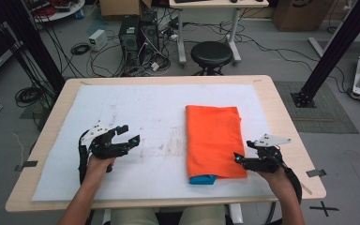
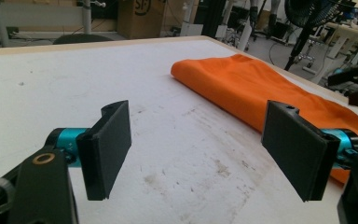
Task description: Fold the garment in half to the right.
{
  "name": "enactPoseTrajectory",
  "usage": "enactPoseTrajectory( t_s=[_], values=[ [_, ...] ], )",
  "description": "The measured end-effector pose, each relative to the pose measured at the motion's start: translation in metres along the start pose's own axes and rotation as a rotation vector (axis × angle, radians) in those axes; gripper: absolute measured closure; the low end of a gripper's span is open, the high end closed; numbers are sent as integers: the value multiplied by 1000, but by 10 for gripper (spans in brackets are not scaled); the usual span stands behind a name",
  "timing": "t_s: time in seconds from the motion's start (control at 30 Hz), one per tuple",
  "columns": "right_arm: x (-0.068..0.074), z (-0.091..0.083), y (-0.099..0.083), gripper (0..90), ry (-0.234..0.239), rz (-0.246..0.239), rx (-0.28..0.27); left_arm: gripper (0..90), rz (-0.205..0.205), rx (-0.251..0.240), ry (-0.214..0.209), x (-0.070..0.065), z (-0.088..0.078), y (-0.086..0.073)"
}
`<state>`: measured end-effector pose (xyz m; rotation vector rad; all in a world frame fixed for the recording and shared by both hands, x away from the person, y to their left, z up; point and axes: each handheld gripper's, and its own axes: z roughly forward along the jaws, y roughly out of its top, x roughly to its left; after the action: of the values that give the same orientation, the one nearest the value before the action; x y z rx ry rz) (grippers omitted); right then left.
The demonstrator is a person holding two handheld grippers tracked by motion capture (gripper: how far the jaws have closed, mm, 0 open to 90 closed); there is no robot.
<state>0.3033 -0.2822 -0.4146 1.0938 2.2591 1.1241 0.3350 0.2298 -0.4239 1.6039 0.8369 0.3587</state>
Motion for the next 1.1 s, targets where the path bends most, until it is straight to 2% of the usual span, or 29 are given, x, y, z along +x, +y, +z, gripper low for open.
enactPoseTrajectory(
  t_s=[0.03,0.1,0.2,0.37,0.6,0.77,1.1],
  values=[
    [2,-1,3,207,1,18,-48,236,5,3,-4,0,-1,0],
    [5,-3,9,206,-8,54,-132,221,9,7,-9,0,-1,0],
    [10,-2,16,206,-47,96,-187,217,18,11,-19,-1,-3,0],
    [16,2,19,205,-49,78,-177,217,52,18,-14,-3,-6,1],
    [20,6,20,205,-42,89,-178,217,54,4,-10,-3,-12,1],
    [22,6,20,205,-55,96,-182,217,58,-4,-10,-4,-16,3],
    [20,6,19,205,-65,100,-187,217,60,9,-14,-3,-14,1]
  ],
)
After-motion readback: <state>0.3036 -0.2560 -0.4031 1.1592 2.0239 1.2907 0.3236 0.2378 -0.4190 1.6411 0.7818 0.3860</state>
